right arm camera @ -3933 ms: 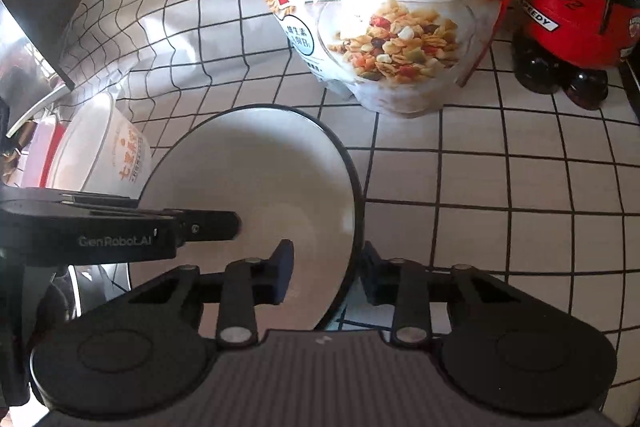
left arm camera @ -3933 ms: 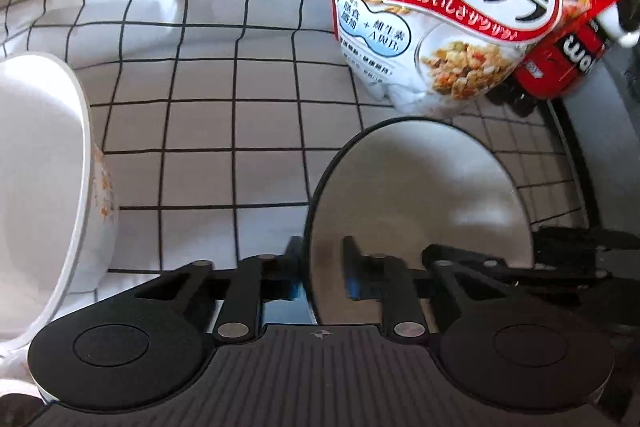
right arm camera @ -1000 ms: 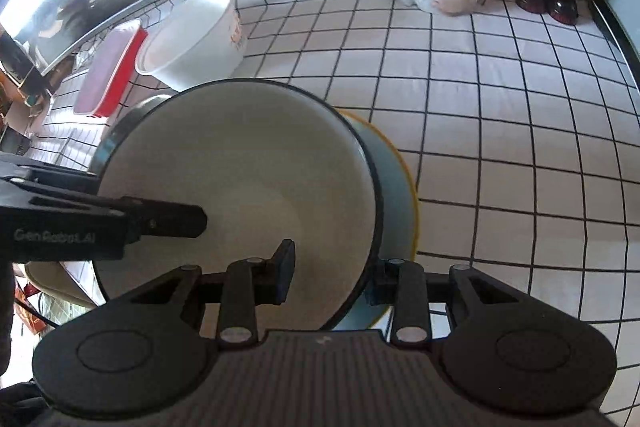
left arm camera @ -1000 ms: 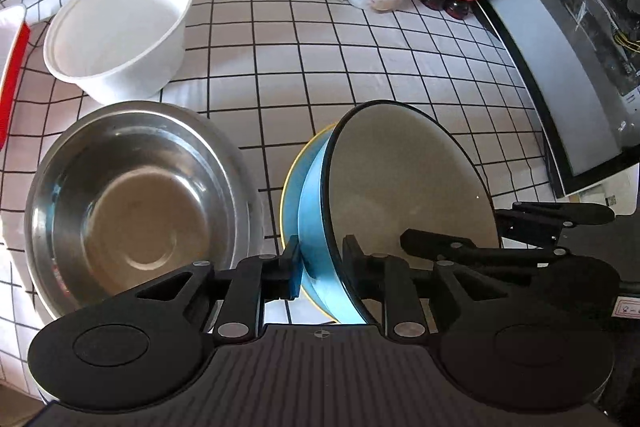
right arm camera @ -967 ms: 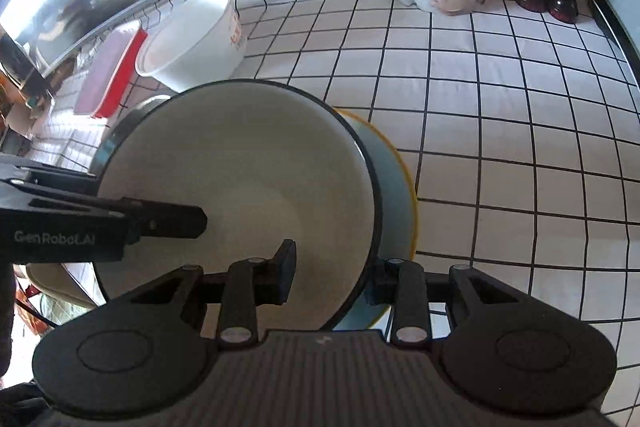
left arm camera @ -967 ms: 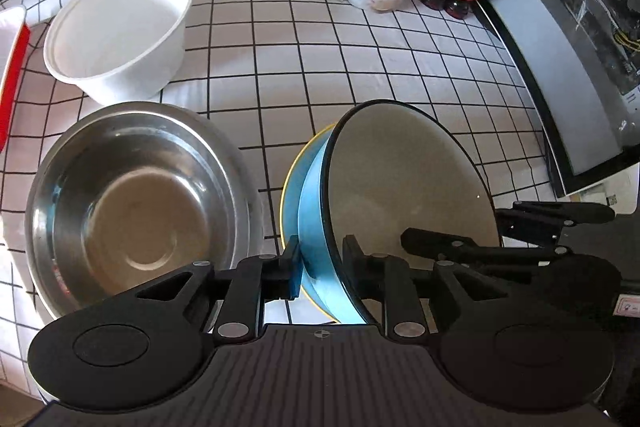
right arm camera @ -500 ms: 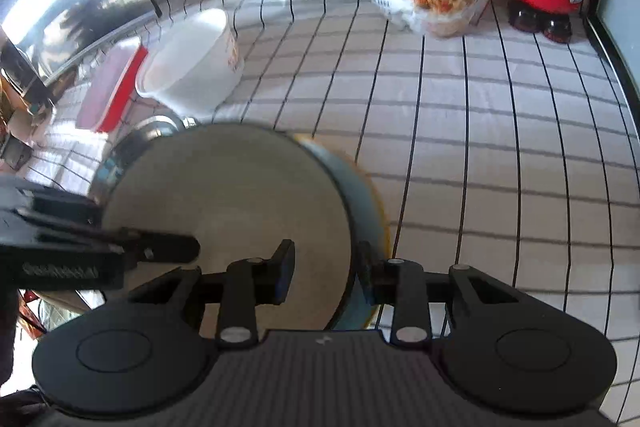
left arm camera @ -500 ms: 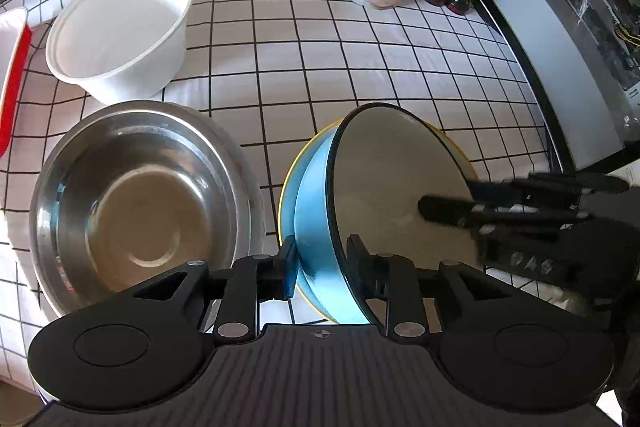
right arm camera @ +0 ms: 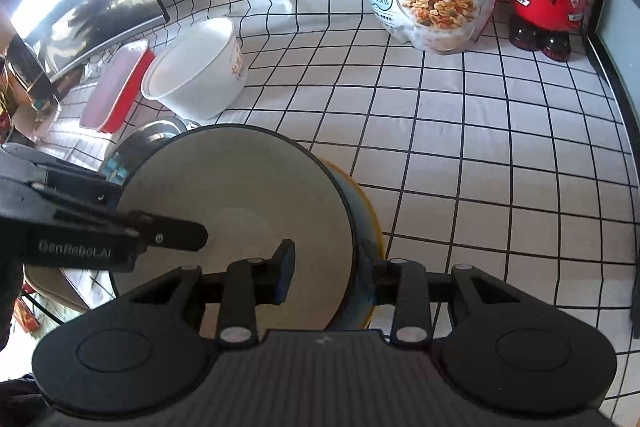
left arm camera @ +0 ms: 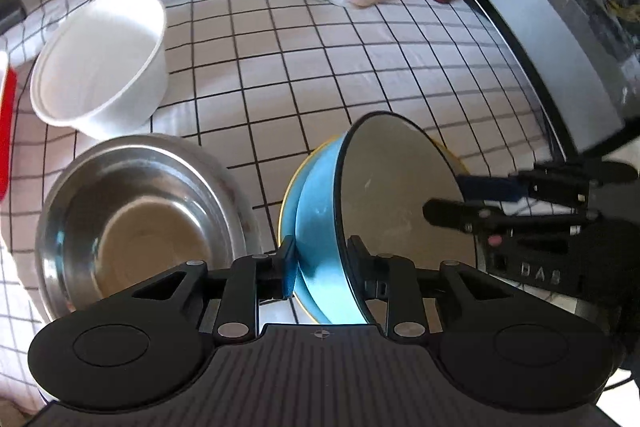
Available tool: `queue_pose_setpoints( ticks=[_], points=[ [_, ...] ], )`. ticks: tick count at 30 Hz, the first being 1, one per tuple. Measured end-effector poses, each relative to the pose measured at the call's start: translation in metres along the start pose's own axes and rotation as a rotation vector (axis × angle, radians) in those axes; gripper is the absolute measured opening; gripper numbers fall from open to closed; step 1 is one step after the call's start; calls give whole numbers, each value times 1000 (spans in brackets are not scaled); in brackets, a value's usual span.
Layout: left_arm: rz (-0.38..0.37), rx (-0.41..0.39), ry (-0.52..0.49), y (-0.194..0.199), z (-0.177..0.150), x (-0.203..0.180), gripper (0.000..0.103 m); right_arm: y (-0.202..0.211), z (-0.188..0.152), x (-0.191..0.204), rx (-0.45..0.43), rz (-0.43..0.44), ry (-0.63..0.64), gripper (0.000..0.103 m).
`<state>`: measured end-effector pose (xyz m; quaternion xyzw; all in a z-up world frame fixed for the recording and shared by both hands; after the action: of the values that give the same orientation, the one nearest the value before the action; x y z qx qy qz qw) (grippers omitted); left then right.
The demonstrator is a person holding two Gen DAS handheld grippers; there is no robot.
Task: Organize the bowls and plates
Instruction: 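Open the right gripper to release the blue bowl rim and withdraw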
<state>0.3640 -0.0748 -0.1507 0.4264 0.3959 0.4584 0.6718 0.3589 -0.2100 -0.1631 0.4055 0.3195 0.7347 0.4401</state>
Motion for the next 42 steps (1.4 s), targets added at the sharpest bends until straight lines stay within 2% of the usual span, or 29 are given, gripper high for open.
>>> queue_pose_setpoints(
  ticks=[12,18,22,27,33,42],
  points=[
    [-21,44,21,4,4,3,31,0,1,1,-15,2,-1,35],
    [-10,54,-19,6,3,0,32,-1,2,0,-10,12,-6,36],
    [-14,59,-4,1,4,3,29,1,3,1,-15,0,1,36],
    [18,30,-36,1,11,3,23,4,2,0,-14,-4,5,36],
    [4,16,-36,-2,18,2,23,12,7,0,-45,-33,22,39],
    [20,5,-53,5,16,2,22,11,7,1,-39,-29,15,39]
  ],
)
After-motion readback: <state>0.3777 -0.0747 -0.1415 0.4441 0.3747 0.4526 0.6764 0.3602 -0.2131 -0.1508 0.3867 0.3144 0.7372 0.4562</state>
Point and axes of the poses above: each gripper's, at about its wrist camera, not at the fingertips, and y roughly against the way its jaws point, x to its left, z to its top, the point moved 9 cm from there along -y, roughly the way its jaws point, and after that the axes turned 3 degrees about -y, right-handed, at the moved point
